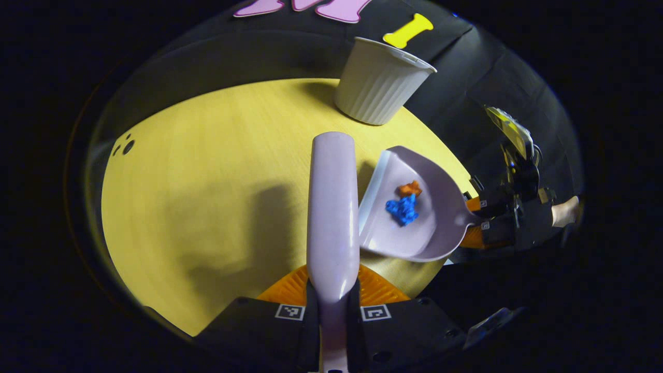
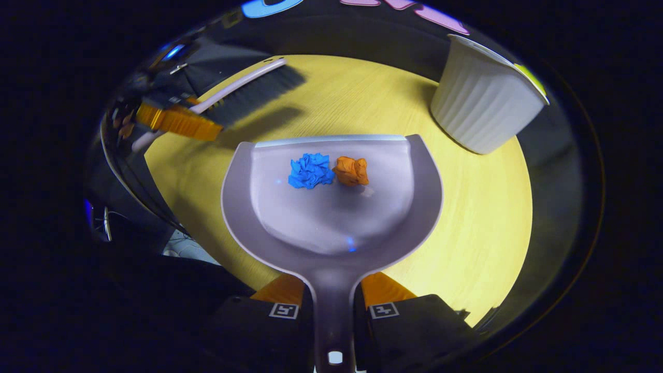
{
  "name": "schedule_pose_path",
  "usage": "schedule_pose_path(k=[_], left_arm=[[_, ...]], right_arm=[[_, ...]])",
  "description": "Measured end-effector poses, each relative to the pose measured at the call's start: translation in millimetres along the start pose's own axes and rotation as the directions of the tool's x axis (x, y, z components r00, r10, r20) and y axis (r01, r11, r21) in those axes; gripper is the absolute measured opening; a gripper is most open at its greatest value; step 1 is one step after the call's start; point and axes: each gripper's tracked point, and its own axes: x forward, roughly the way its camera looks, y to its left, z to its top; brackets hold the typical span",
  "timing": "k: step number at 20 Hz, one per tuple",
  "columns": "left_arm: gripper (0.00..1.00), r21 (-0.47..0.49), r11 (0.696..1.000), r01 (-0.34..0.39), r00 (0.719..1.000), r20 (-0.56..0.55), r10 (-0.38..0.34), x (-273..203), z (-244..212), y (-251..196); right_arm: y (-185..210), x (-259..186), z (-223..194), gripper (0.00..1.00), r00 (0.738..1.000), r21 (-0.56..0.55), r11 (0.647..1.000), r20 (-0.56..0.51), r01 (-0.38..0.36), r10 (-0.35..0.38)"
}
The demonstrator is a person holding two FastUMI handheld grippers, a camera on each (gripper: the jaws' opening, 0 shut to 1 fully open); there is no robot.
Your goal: Pick up the small broom and dustpan from the desktop, sweep the trash into the dustpan with the broom, and then empty the trash into the garbage bin.
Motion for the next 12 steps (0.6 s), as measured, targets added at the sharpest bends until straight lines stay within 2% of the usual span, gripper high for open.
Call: schedule_pose_path(k=[3,6,8,10,11,12], left_arm=[[0.24,-0.023,0.999,-0.048,0.999,0.022,0.048,1.3,-49.6,31.8],[0.25,-0.059,0.997,-0.054,0.998,0.026,0.056,20.9,-107.4,59.2],[0.25,-0.079,0.996,-0.051,0.998,0.029,0.053,33.0,-135.1,76.8],[0.27,-0.089,0.995,-0.050,0.998,0.031,0.053,39.1,-145.0,93.4],[0.25,-0.095,0.994,-0.053,0.998,0.030,0.056,40.0,-147.2,99.6],[0.25,-0.101,0.994,-0.053,0.998,0.027,0.056,36.6,-141.6,97.6]], right_arm=[[-1.9,-1.8,1.3,0.34,1.000,0.024,0.999,0.016,0.023,-0.024],[-4.4,-5.7,4.6,0.34,0.997,0.030,0.998,0.044,0.058,-0.059],[-1.2,-8.4,6.0,0.35,0.996,0.078,0.995,0.058,0.069,-0.073],[6.7,-6.4,3.8,0.35,0.996,0.145,0.988,0.064,0.058,-0.068],[8.6,-4.9,2.8,0.31,0.996,0.169,0.984,0.061,0.054,-0.065],[9.4,-4.8,5.0,0.34,0.996,0.188,0.981,0.059,0.052,-0.065]])
